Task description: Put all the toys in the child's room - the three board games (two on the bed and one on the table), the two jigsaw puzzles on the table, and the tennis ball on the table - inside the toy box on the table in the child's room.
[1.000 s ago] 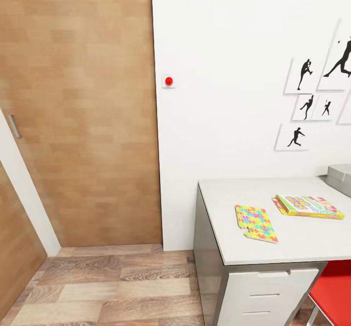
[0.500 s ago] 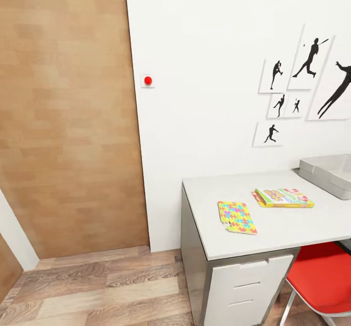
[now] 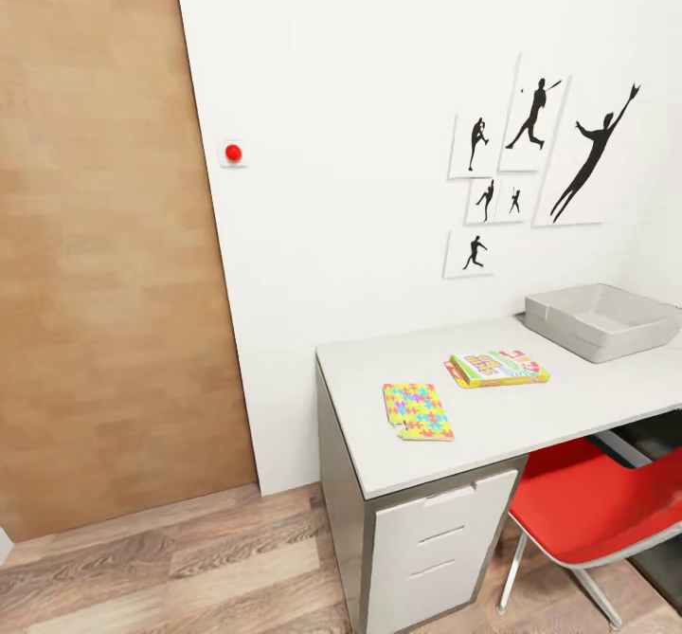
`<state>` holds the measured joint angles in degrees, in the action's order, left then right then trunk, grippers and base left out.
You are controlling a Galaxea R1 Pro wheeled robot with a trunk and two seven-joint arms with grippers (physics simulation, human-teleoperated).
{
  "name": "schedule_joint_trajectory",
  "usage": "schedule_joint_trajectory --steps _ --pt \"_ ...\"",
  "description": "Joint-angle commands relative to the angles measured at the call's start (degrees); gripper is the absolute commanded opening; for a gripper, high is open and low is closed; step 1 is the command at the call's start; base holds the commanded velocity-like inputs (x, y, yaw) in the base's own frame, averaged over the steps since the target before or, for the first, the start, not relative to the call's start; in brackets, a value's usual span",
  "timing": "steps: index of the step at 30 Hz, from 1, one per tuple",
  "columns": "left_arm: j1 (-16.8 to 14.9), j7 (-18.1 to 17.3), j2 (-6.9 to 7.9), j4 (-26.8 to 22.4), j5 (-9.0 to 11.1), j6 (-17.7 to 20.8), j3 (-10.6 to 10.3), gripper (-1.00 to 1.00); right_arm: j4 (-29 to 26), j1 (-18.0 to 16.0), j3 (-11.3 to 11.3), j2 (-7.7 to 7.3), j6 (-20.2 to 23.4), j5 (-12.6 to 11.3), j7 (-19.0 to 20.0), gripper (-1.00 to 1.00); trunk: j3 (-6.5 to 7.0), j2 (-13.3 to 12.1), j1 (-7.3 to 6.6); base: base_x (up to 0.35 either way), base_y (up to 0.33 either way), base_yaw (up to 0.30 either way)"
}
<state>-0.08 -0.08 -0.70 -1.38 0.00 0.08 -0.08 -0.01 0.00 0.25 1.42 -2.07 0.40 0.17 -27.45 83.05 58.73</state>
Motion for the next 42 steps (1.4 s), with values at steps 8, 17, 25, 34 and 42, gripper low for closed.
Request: schedule_joint_trajectory --steps 8,17,25,34,42 --pt "0.0 0.0 0.0 0.0 0.0 0.0 0.0 1.0 0.0 0.0 0.0 -0.14 -0.2 -0.3 0.1 1.0 -0.33 0.0 0.0 0.0 0.0 -0.275" --pt "0.0 -0.1 -0.19 0.0 0.1 0.0 0.5 1.0 0.0 0.0 -0.1 -0.55 -0.3 -0.6 0.0 1.0 -0.66 0.0 0.0 0.0 0.0 -0.275" --pt "0.0 -0.1 -0.71 0.1 0.0 -0.2 0.4 1.0 0.1 0.0 -0.2 -0.66 -0.3 -0.7 0.0 1.0 -0.95 0.0 0.0 0.0 0.0 -0.276" --pt "0.0 -0.1 -0.72 0.1 0.2 -0.9 0.6 1.0 0.1 0.0 -0.3 -0.79 -0.3 -0.7 0.0 1.0 -1.27 0.0 0.0 0.0 0.0 -0.276" --pt "0.0 -0.1 -0.65 0.1 0.1 -1.6 0.4 1.0 0.1 0.0 -0.3 -0.7 -0.3 -0.7 0.0 1.0 -0.31 -2.8 -1.54 0.0 0.0 -0.266"
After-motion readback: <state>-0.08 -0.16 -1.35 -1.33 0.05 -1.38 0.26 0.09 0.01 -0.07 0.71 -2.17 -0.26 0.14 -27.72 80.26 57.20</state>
